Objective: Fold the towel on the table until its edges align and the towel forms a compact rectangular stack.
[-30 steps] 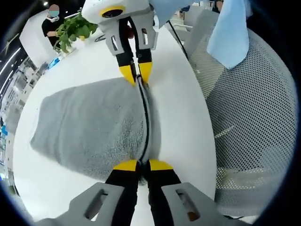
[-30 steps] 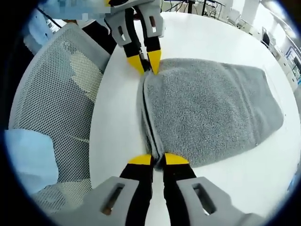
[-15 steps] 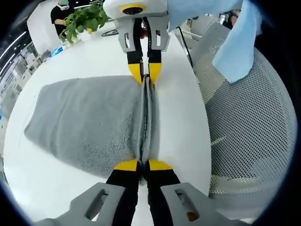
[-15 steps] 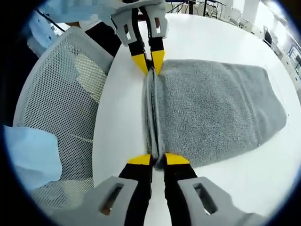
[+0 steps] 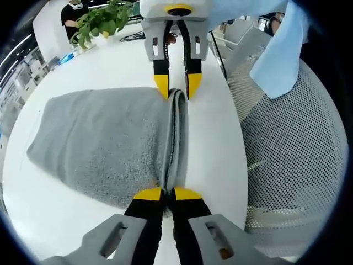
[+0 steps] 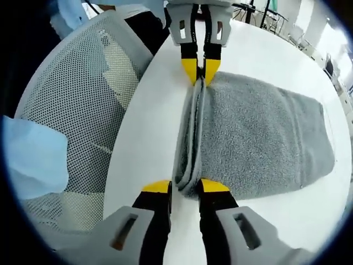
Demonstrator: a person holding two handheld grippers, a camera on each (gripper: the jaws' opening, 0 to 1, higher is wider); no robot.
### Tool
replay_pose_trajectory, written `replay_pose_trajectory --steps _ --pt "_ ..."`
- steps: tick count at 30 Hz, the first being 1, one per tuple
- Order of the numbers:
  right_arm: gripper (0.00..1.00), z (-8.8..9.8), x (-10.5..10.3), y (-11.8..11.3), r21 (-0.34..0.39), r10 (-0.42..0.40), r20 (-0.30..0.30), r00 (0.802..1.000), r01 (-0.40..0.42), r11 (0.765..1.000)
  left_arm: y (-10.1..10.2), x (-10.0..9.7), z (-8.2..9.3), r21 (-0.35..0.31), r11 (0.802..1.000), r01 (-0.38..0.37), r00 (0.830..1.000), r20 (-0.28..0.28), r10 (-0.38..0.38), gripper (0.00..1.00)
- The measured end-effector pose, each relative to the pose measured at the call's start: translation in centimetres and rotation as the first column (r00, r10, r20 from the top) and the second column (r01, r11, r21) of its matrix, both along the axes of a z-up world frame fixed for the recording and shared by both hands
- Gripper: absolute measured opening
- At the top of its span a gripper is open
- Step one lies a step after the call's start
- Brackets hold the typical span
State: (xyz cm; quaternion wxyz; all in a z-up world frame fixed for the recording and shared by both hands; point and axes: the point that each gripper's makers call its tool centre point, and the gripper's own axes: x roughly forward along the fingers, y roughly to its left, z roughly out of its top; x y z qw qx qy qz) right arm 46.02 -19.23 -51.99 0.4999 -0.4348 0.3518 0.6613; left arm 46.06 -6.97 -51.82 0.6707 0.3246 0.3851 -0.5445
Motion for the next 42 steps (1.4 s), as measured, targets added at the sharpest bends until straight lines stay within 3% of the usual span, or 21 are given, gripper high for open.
replay_pose_trajectory --steps 13,22,31,42 --pt "0.05 -0.1 1.1 -0.1 0.0 -0.075 -0.024 0.997 0.075 0.997 -0.3 -0.1 0.3 -0.003 1.0 0.003 1.0 -0.006 -0.003 0.04" --pt "0.03 1.1 1.0 -0.3 0.036 -0.114 -0.052 0.992 0.116 0.993 0.0 0.1 0.9 -0.013 1.0 -0.001 1.0 -0.015 0.0 0.04" --pt "0.03 2.2 -1.0 -0.6 0.028 -0.145 -0.122 0.982 0.15 0.988 -0.3 -1.2 1.7 -0.035 0.999 0.015 0.998 -0.059 -0.017 0.04" --pt "0.03 4.4 -2.9 -0.7 0.056 -0.147 -0.178 0.973 0.159 0.986 -0.6 -3.6 4.4 -0.07 0.997 0.023 0.995 -0.098 -0.029 0.04"
